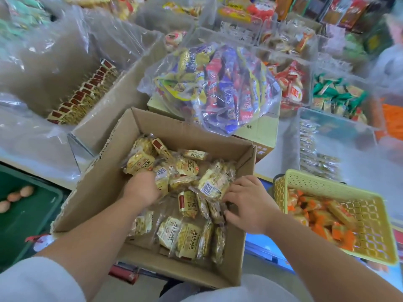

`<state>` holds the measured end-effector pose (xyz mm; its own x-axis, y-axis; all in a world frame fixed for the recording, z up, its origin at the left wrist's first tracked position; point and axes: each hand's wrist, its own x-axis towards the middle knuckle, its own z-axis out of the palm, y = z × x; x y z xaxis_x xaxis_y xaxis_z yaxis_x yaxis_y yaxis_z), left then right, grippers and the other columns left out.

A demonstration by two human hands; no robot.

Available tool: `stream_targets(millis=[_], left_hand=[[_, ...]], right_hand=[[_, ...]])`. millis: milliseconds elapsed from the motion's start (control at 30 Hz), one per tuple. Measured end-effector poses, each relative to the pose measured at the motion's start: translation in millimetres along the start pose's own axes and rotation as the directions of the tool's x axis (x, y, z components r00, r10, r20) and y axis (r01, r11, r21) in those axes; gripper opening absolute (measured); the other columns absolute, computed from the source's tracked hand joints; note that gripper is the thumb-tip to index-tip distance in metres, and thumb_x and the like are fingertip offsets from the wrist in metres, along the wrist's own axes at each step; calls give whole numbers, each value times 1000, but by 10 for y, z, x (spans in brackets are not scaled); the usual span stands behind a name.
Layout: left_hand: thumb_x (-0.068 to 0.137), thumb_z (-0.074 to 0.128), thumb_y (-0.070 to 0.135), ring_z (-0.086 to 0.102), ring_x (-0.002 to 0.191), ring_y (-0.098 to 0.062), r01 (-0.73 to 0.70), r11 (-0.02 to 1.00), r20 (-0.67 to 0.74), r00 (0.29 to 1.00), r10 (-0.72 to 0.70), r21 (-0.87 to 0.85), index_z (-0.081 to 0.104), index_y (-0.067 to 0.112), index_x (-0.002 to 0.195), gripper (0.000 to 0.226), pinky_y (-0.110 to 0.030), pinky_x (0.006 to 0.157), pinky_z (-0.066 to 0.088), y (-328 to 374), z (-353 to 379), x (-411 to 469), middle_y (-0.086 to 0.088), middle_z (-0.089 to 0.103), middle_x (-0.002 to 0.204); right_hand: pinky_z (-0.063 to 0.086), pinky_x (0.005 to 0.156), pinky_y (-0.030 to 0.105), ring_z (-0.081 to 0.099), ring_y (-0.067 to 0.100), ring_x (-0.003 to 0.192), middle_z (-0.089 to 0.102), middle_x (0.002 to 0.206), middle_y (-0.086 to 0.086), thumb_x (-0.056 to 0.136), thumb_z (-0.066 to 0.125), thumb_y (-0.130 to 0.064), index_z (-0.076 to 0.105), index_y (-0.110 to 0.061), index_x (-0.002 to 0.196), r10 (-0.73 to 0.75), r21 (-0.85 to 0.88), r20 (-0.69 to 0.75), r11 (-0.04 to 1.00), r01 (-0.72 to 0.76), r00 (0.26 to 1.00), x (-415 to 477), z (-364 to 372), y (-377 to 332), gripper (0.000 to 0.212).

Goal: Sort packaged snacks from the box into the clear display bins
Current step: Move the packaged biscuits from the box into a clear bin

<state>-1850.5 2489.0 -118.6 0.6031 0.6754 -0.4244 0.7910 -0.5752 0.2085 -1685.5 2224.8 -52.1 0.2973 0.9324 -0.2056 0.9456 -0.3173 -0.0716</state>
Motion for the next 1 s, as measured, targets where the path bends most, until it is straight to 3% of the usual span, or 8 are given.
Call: stream_targets(millis=[133,267,400,533,667,767,900,1000], left_hand=[[69,90,44,48,122,-37,-177,967,-302,926,227,184,78,16,90,37,-51,101,43,-50,-113,44,-11,56,128],[73,87,49,32,143,-42,-71,990,-233,967,99,125,78,31,110,42,-53,118,29,-148,-171,158,-14,29,162],[78,80,58,42,132,-39,34,993,-134,991,-19,110,71,37,124,52,-49,110,39,-241,-127,202,-12,38,153],[76,82,57,54,116,-35,3,993,-169,985,18,120,74,33,120,51,-44,100,45,-245,-169,177,-9,53,127],[76,86,47,61,96,-31,-27,999,-129,991,21,-47,74,18,112,48,-39,84,53,-254,-240,54,-8,48,117],[73,89,46,56,82,-18,-73,965,-220,975,17,-251,72,21,104,43,-32,69,45,-263,-305,-124,1,46,105],[74,86,52,56,88,-8,-77,763,-242,964,-107,-642,61,33,98,39,-23,67,45,-244,-311,-514,14,49,103],[72,85,58,62,105,-19,55,435,-53,971,-233,-899,57,29,137,77,-29,66,53,-202,-269,-834,18,49,111]], right_hand=[[22,106,32,53,11,103,65,93,-21,84,46,-56,74,-37,92,6,24,-24,1000,-5,1000,-13,4,1,34],[23,107,33,53,11,104,65,96,-21,84,46,-56,73,-37,92,5,32,-16,999,-5,1000,-7,-1,-9,34],[22,108,35,55,13,110,66,108,-19,83,48,-59,69,-38,112,9,34,-5,999,-8,1000,-5,1,7,42],[19,117,40,45,16,133,52,147,-12,81,39,-78,45,-36,147,50,5,93,999,-51,994,63,-23,-16,78],[23,118,48,33,28,145,26,164,5,81,41,-80,19,-29,158,117,-88,185,991,-102,976,302,-71,-146,95],[36,113,52,28,35,147,15,166,10,85,55,-71,6,-28,159,216,-14,235,976,-218,948,518,-41,-302,99],[37,113,54,19,38,150,11,167,10,85,64,-63,2,-30,160,281,21,328,952,-305,902,646,136,-503,102],[38,112,54,24,39,147,21,164,13,89,68,-44,11,-28,159,324,-61,301,945,-321,897,642,213,-551,91]])
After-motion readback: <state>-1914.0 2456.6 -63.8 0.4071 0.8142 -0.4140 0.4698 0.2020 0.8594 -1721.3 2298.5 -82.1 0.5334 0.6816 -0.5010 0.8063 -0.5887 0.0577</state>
